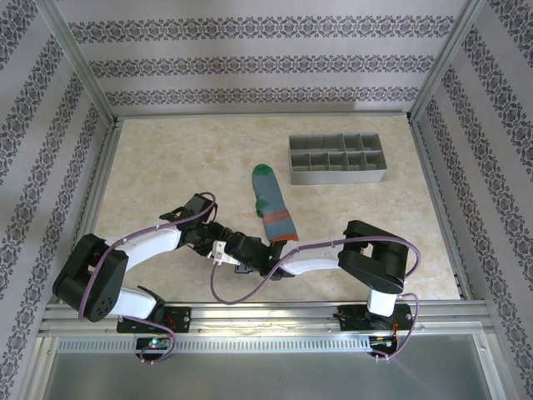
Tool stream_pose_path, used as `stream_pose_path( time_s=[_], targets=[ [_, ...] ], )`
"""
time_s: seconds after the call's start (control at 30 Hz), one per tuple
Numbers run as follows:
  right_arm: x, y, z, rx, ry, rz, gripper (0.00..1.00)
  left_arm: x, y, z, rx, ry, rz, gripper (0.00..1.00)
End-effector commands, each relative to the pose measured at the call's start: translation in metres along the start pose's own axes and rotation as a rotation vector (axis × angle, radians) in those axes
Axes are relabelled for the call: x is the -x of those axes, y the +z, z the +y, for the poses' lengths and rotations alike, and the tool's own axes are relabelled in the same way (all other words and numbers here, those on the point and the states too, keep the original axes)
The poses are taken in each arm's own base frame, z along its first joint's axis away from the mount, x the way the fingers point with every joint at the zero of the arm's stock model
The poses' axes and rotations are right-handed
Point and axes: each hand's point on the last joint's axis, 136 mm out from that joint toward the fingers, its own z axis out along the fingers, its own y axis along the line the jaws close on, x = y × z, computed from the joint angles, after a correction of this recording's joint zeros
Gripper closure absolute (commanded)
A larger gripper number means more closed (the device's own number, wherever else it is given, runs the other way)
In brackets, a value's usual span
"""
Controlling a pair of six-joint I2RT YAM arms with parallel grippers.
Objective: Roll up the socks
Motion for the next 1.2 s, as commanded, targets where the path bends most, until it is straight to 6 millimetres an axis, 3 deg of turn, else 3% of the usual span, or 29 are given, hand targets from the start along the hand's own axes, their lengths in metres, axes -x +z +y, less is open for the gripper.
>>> stream_pose_path(
  time_s=[0.0,0.17,0.37,0.7,0.9,1.17],
  targets=[
    [-0.068,0.012,0.024,0.155,0.092,0.216,0.93,0.005,-0.011,0.021,0.04,-0.027,-0.031,0.4],
    [-0.073,0.008,0.038,0.337,0.251,0.199,1.0,0.012,-0.016,-0.008,-0.155,-0.035,-0.044,0.28],
    [-0.07,0.006,0.042,0.513,0.458,0.165,1.0,0.015,-0.006,-0.021,-0.239,-0.039,-0.025,0.25],
    [-0.062,0.005,0.031,0.758,0.835,0.104,1.0,0.014,0.005,-0.043,-0.29,-0.008,0.01,0.22],
    [-0.058,0.002,0.027,0.847,0.945,0.093,1.0,0.01,0.015,-0.057,-0.304,0.022,0.03,0.18],
    [-0.059,0.003,0.022,0.815,0.951,0.097,1.0,-0.002,0.022,-0.081,-0.341,0.036,0.06,0.17]
  ],
)
